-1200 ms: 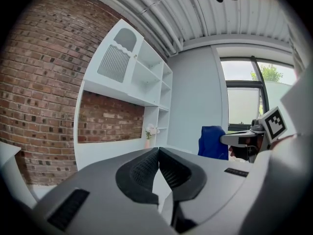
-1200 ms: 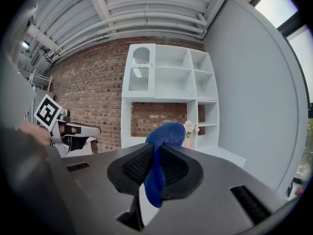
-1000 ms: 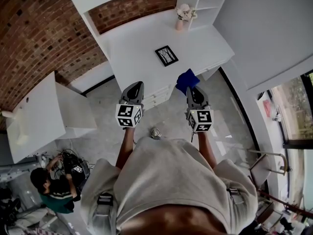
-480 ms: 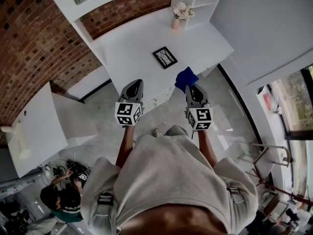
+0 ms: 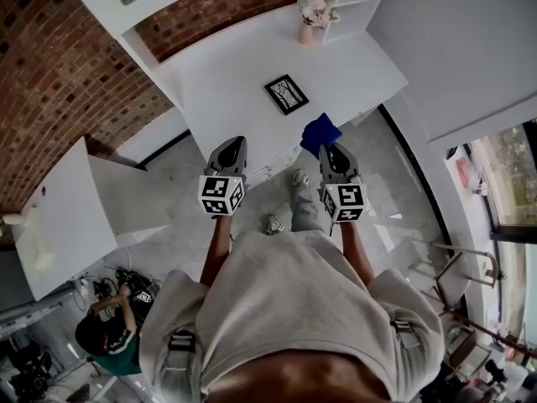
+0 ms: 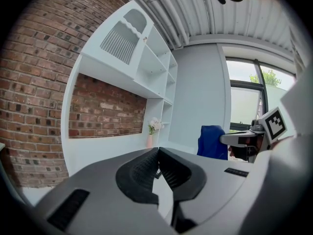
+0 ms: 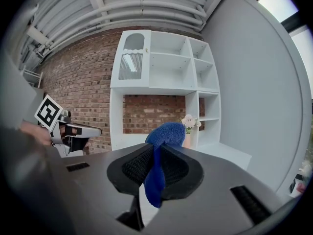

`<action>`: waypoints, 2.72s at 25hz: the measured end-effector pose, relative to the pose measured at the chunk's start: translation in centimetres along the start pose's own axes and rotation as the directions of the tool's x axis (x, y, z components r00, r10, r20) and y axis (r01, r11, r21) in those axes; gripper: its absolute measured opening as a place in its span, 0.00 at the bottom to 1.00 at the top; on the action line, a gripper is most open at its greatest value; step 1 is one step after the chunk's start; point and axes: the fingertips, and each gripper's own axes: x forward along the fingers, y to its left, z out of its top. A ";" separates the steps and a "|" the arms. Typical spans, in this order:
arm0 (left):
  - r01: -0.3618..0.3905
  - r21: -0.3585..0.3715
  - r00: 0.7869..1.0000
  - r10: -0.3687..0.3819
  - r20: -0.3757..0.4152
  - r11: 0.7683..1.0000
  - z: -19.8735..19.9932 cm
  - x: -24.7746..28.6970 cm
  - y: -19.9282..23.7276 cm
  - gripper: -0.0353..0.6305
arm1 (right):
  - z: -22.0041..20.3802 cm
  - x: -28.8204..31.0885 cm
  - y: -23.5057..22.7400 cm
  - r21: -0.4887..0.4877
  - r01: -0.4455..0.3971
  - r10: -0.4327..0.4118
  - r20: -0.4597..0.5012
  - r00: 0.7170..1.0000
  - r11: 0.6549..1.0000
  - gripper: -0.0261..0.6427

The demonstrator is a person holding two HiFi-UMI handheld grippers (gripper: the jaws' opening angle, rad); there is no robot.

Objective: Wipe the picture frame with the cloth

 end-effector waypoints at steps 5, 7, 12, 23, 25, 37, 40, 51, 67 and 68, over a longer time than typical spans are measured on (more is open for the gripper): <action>-0.013 0.003 1.000 0.013 -0.015 1.000 0.0 2.1 0.8 0.08 | -0.1 2.5 -1.2 0.008 -0.020 0.020 -0.005 1.000 1.000 0.13; -0.019 0.004 1.000 0.019 -0.025 1.000 0.0 3.2 1.0 0.08 | -0.2 3.6 -1.9 0.013 -0.028 0.028 -0.009 1.000 1.000 0.13; -0.035 0.006 0.999 0.035 -0.038 0.999 0.6 6.7 2.1 0.08 | 0.3 7.2 -3.7 0.027 -0.052 0.053 -0.016 0.998 0.998 0.13; -0.144 -0.001 0.988 0.144 -0.049 0.990 4.1 14.9 4.6 0.08 | 4.0 16.8 -8.6 0.031 -0.182 0.183 -0.014 0.983 0.983 0.13; -0.169 -0.007 0.984 0.169 -0.053 0.986 4.4 16.3 4.9 0.08 | 4.5 18.5 -9.7 0.033 -0.208 0.208 -0.015 0.978 0.978 0.13; -0.324 -0.025 0.942 0.320 -0.101 0.946 4.5 21.4 6.3 0.08 | 3.8 26.8 -13.2 0.032 -0.378 0.379 -0.041 0.925 0.925 0.13; -0.341 -0.032 0.934 0.335 -0.125 0.939 3.6 22.0 6.0 0.08 | 3.3 27.7 -13.4 0.032 -0.407 0.408 -0.050 0.911 0.913 0.13; -0.326 -0.126 0.930 0.294 -0.222 0.937 -0.3 23.8 6.5 0.08 | 1.1 29.4 -12.5 0.044 -0.449 0.451 -0.118 0.885 0.892 0.13; -0.039 -0.160 0.888 -0.039 -0.458 0.986 -12.6 26.9 3.5 0.15 | -3.6 30.0 -9.8 0.063 -0.331 0.336 -0.245 0.909 0.941 0.13; -0.025 -0.163 0.879 -0.056 -0.473 0.986 -13.2 27.0 3.1 0.23 | -4.0 29.7 -9.7 0.063 -0.327 0.332 -0.259 0.907 0.943 0.13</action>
